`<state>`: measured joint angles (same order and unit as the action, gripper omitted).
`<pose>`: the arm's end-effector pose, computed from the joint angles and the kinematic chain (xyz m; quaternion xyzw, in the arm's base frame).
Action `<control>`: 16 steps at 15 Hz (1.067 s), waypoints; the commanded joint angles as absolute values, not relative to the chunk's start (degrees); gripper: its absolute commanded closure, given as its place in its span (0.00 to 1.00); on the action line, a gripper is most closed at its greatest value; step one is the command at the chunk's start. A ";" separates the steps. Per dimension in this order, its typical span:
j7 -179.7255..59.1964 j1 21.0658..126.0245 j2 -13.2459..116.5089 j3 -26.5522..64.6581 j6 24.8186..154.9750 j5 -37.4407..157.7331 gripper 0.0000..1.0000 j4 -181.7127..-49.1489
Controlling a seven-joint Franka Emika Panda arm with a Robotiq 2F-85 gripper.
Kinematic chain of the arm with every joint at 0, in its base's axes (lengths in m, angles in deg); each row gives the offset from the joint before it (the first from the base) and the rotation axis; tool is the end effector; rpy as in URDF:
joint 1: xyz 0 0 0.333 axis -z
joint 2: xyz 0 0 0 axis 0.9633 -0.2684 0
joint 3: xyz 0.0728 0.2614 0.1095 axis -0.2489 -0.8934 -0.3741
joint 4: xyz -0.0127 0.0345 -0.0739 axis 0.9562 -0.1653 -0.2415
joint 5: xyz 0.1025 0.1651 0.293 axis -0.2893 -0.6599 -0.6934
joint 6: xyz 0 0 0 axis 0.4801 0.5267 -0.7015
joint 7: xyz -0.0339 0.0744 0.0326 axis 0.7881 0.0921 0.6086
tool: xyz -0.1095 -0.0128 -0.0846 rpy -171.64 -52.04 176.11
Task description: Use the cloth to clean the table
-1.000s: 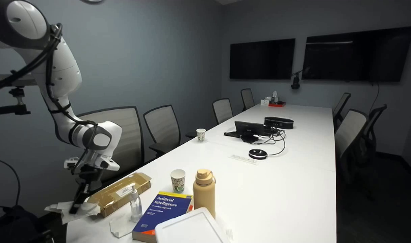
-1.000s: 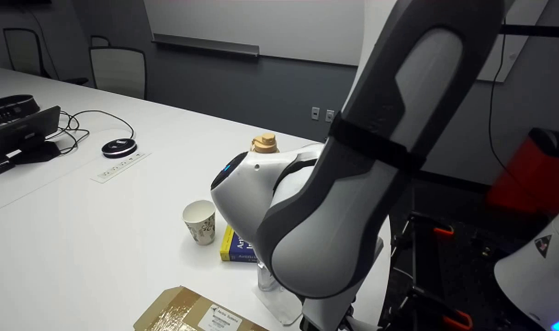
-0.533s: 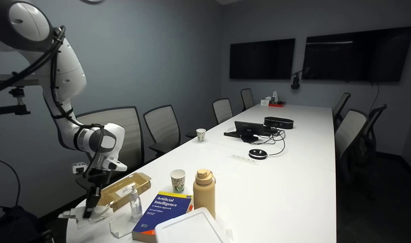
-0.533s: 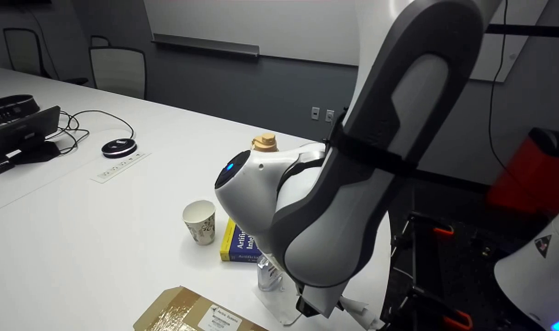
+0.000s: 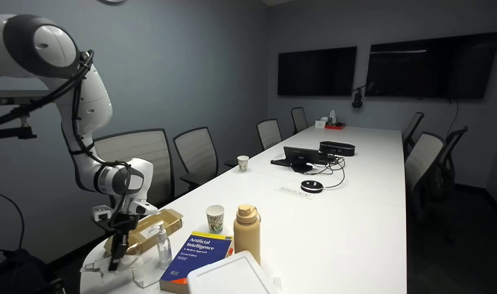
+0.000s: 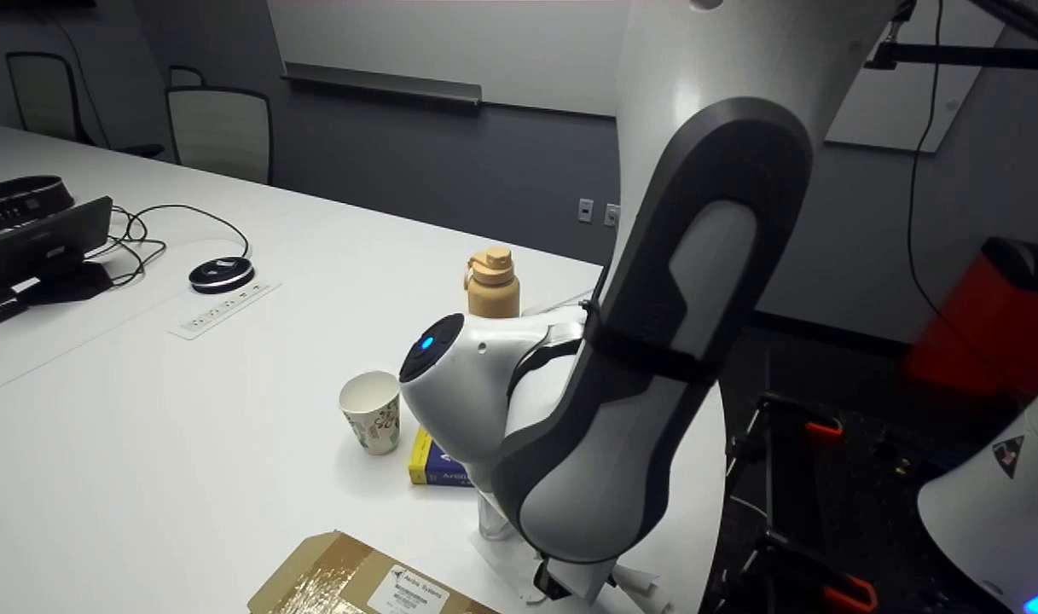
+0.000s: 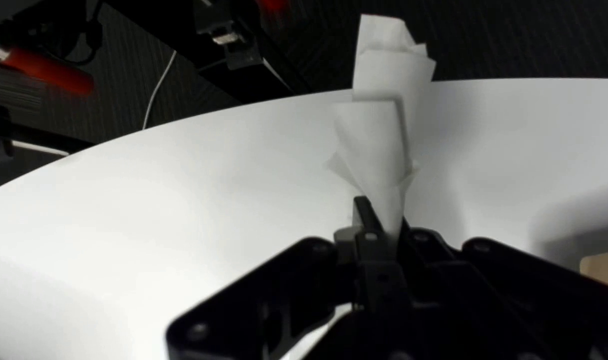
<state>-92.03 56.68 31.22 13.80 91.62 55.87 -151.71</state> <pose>0.3916 0.1382 0.0432 0.9548 -0.1563 -0.2296 0.1061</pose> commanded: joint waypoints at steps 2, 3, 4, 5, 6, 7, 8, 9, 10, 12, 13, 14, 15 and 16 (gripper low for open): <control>-92.12 55.63 28.14 15.60 93.19 57.70 0.99 -149.23; -92.22 55.53 27.59 15.86 93.34 57.92 0.99 -148.63; -92.29 55.41 27.11 16.12 93.63 58.13 0.99 -148.12; -92.33 55.31 26.43 16.40 93.92 58.35 0.99 -147.51; -92.23 55.31 25.86 16.46 94.32 58.42 0.99 -146.93; -92.05 55.37 25.23 16.36 94.60 58.32 0.99 -146.22; -91.80 55.49 24.55 16.18 94.98 58.16 0.99 -145.55; -91.57 55.62 23.91 16.10 95.40 58.00 0.99 -145.03; -91.49 55.65 23.28 16.04 95.83 57.84 0.99 -144.53; -91.43 55.38 22.13 16.18 96.18 57.95 0.99 -143.56; -91.38 55.30 21.58 16.31 96.43 58.01 0.99 -143.22; -91.36 55.23 21.15 16.32 96.59 57.94 0.99 -142.89; -91.38 55.12 20.68 16.31 96.79 57.89 0.99 -142.55; -91.30 55.04 20.19 16.35 97.04 57.91 0.99 -142.29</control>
<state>-91.96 56.27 21.57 15.64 96.03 57.69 -143.45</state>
